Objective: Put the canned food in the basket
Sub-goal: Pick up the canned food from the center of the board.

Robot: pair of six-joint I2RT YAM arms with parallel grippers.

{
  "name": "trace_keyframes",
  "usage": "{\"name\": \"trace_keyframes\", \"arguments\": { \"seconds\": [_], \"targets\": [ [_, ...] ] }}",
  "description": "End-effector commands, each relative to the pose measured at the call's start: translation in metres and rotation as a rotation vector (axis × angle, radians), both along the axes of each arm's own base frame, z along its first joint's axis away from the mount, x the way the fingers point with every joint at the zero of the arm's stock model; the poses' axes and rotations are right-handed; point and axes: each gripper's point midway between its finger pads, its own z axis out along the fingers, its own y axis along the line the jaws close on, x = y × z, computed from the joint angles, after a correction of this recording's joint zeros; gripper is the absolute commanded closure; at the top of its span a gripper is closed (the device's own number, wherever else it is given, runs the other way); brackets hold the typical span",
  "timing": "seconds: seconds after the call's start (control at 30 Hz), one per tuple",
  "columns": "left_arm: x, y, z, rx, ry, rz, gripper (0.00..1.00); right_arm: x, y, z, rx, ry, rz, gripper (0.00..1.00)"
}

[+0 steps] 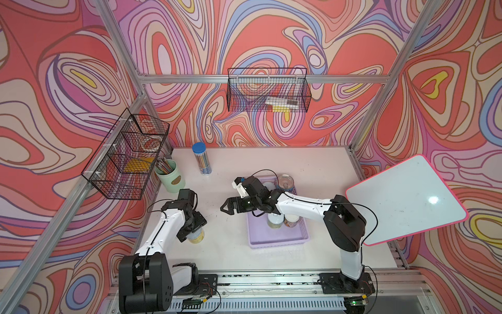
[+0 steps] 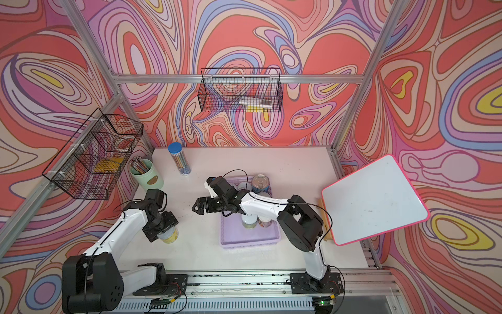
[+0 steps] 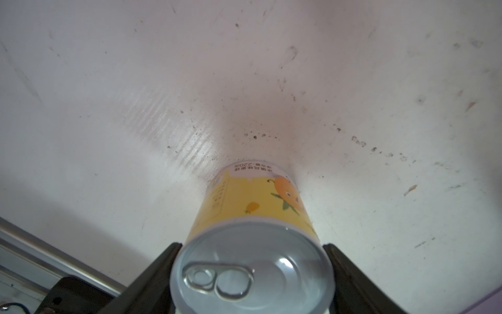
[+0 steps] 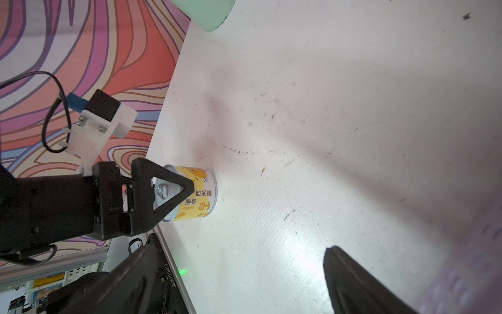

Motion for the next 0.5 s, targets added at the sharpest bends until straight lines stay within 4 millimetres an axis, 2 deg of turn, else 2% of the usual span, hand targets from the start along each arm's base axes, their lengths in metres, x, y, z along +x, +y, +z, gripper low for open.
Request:
{"name": "trace_keyframes", "arguments": {
  "seconds": [0.0, 0.27, 0.47],
  "targets": [
    [0.0, -0.001, 0.001, -0.004, 0.011, -0.006, 0.2, -0.003, -0.002, 0.013, 0.022, -0.025, 0.003, 0.02],
    [0.003, -0.001, 0.016, -0.001, -0.033, -0.015, 0.3, -0.001, -0.006, 0.023, 0.027, -0.054, -0.013, 0.02],
    [0.009, -0.012, 0.036, -0.038, -0.081, -0.063, 0.31, 0.0, -0.011, 0.039, 0.033, -0.096, -0.024, 0.02]
  ]
}}
